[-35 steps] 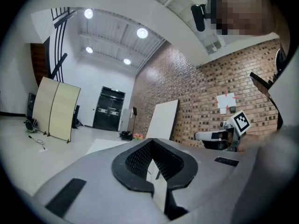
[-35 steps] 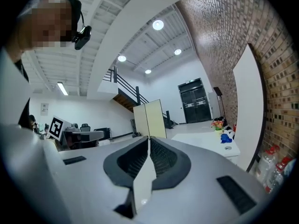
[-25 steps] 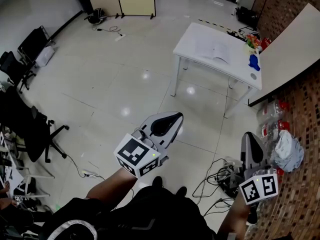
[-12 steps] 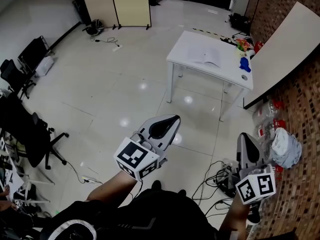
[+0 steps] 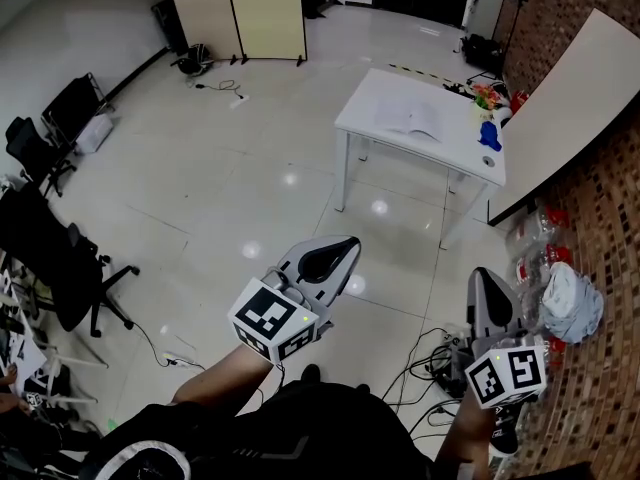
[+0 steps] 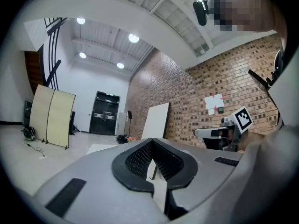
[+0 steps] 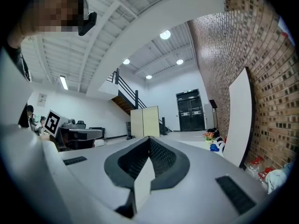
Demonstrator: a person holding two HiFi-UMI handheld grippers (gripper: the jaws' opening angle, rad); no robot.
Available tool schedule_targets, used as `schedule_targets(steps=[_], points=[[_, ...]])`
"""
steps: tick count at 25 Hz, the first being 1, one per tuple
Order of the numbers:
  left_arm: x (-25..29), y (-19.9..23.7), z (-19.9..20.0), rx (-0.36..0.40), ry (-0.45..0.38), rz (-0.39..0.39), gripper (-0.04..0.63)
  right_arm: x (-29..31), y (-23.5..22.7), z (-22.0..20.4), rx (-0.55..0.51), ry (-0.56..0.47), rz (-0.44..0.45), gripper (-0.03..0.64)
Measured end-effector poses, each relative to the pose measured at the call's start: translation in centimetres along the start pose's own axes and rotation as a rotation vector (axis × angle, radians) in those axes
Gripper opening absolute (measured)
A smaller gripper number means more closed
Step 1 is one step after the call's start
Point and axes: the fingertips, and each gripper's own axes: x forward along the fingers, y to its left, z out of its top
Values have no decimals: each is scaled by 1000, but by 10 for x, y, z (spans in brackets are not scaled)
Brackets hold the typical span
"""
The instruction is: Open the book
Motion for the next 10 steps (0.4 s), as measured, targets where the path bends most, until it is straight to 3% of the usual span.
schedule_targets(steps=[10], points=[[3,3,5,-6,-6,13,-3,0,-3,7,-11,-26,-5,3]])
